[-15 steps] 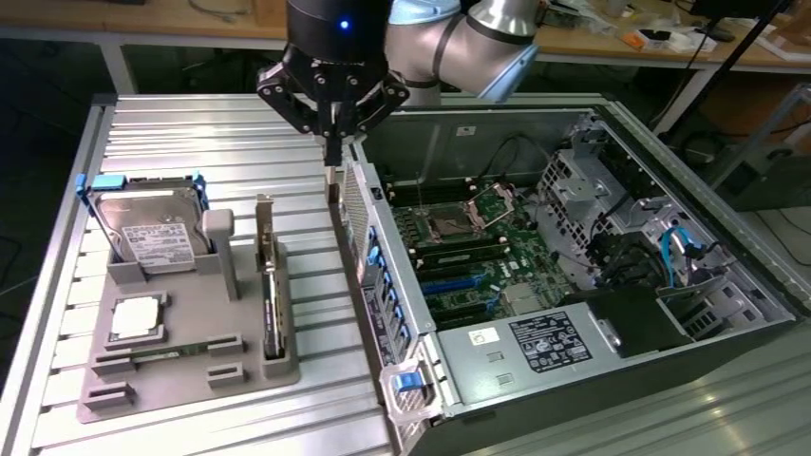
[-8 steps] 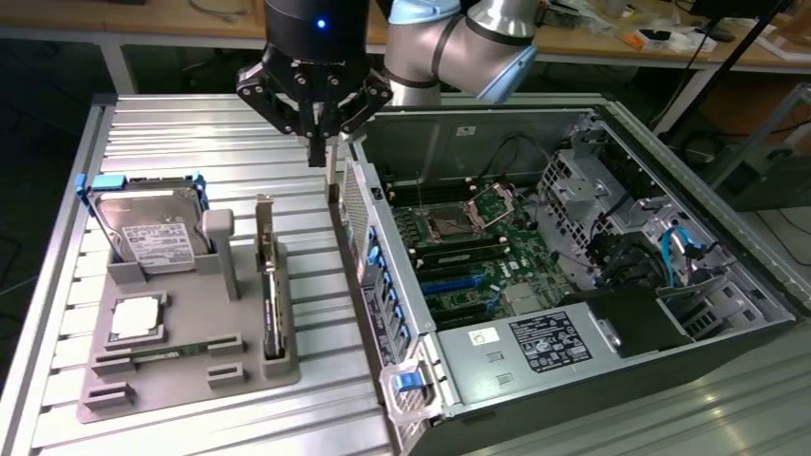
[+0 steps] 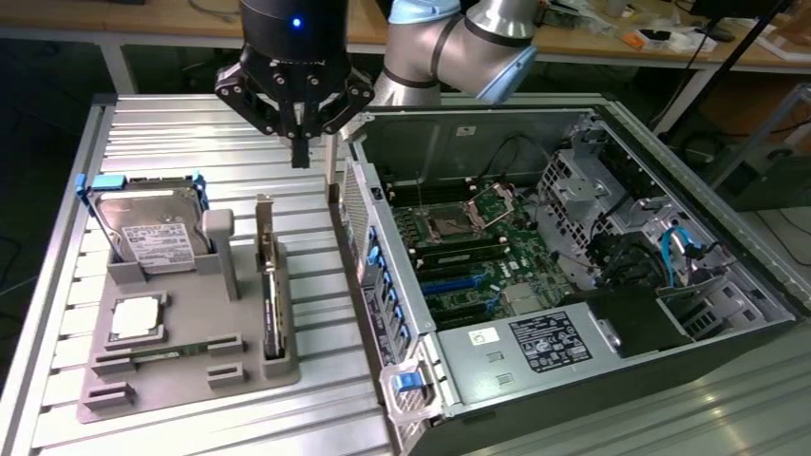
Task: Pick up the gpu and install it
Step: 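Reach for the gpu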
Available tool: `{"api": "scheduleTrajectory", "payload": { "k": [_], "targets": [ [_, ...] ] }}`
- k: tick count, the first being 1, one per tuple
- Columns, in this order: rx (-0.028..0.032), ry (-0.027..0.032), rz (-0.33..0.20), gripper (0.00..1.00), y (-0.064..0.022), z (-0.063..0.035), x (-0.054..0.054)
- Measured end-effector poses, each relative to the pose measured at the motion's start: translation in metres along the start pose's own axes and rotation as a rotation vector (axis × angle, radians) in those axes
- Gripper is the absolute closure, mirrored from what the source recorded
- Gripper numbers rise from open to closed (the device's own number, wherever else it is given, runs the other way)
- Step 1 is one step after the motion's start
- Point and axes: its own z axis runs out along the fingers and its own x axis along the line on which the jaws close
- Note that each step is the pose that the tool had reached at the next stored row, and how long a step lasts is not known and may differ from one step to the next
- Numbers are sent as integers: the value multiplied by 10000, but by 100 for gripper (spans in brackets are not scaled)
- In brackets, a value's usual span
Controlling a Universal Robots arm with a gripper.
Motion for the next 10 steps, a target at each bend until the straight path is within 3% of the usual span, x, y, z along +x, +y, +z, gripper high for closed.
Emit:
{"api": "scheduleTrajectory", "payload": {
  "k": [10],
  "targets": [
    [0, 0, -1, 89, -12, -5, 160]
  ]
}}
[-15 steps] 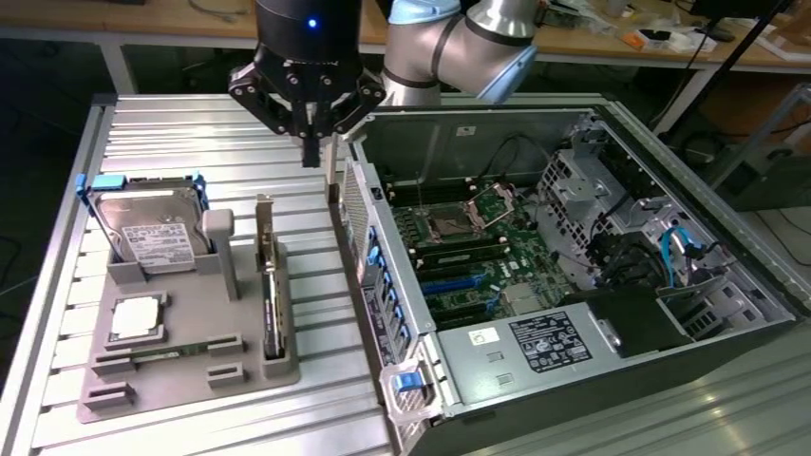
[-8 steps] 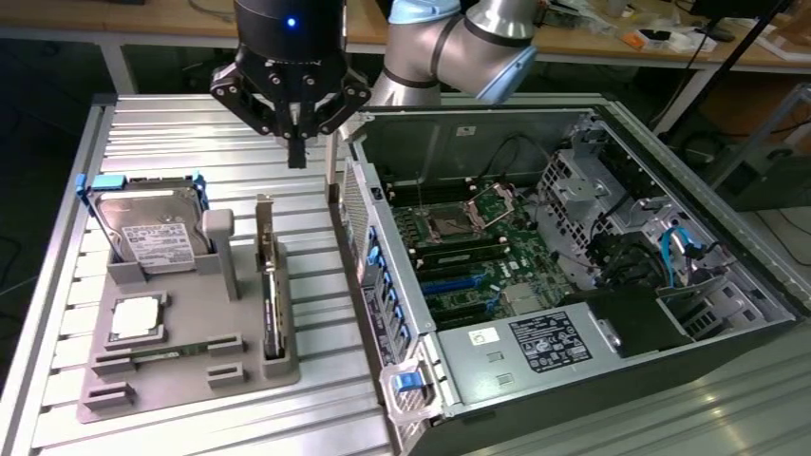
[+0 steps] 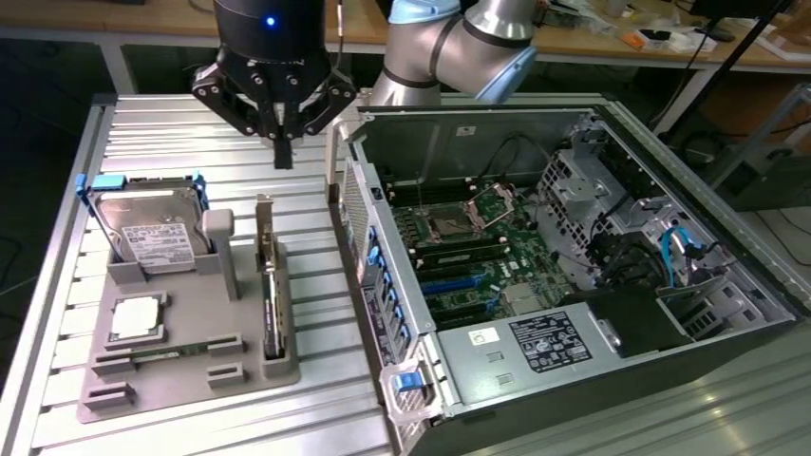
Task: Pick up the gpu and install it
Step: 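Reach for the gpu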
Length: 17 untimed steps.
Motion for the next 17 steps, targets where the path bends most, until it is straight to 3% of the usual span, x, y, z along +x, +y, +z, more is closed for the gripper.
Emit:
{"api": "scheduleTrajectory", "payload": {
  "k": [6, 14, 15, 17],
  "targets": [
    [-1, 0, 0, 89, -9, -3, 114],
    [0, 0, 0, 89, -10, -4, 138],
    [0, 1, 0, 89, -10, -4, 138],
    [0, 0, 0, 77, -10, -4, 138]
  ]
}}
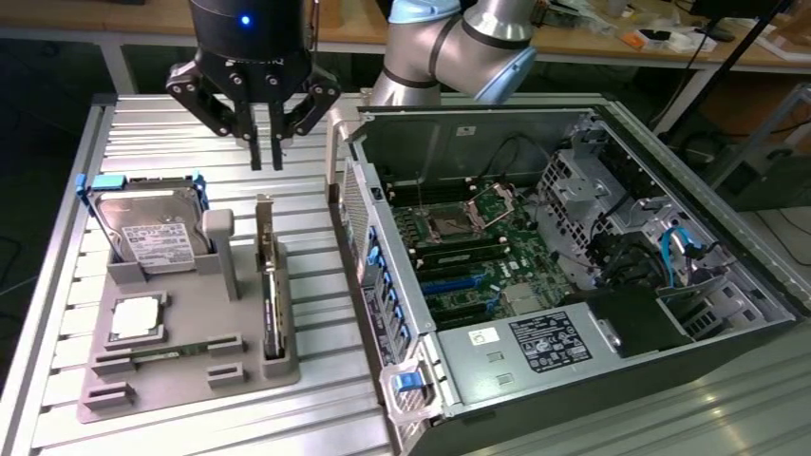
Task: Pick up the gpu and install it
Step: 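Reach for the gpu, then pick up the gpu and move the gpu toward the slot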
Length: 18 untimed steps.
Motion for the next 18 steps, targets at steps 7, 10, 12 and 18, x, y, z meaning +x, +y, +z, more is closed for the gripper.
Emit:
{"api": "scheduleTrajectory", "payload": {
  "k": [7, 10, 12, 18],
  "targets": [
    [0, 0, 0, 46, 0, 0, 0],
    [0, 0, 0, 46, 0, 0, 0],
    [0, 0, 0, 46, 0, 0, 0],
    [0, 0, 0, 46, 0, 5, 0]
  ]
}}
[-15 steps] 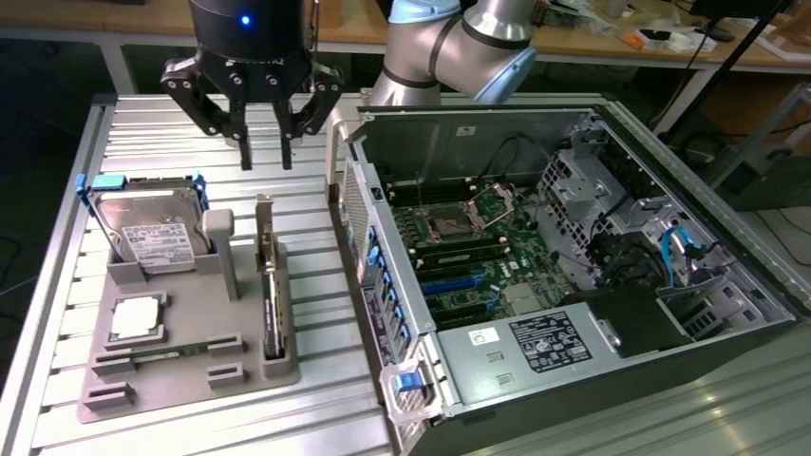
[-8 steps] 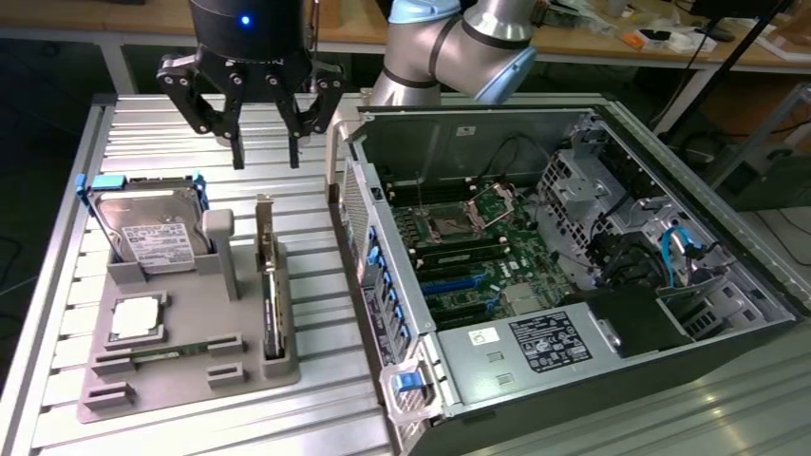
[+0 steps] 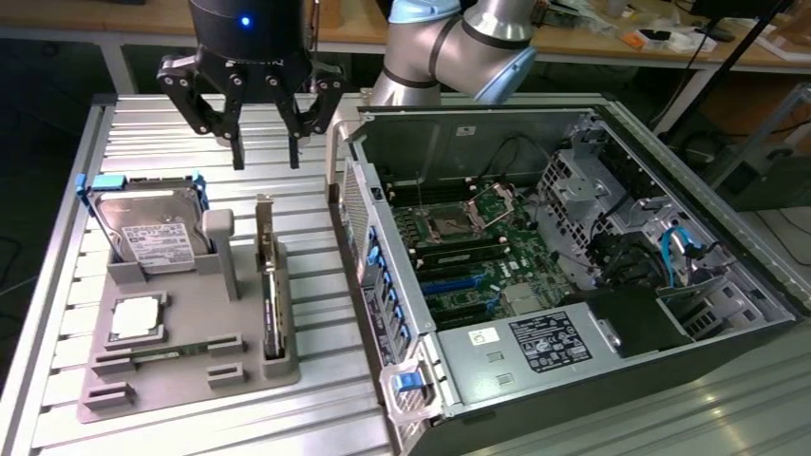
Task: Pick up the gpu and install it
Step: 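Pick up the gpu and move the gpu toward the slot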
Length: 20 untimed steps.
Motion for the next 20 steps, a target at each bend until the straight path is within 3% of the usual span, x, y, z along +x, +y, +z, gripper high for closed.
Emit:
{"api": "scheduleTrajectory", "payload": {
  "k": [20],
  "targets": [
    [0, -1, 0, 46, -17, 128, 6]
  ]
}}
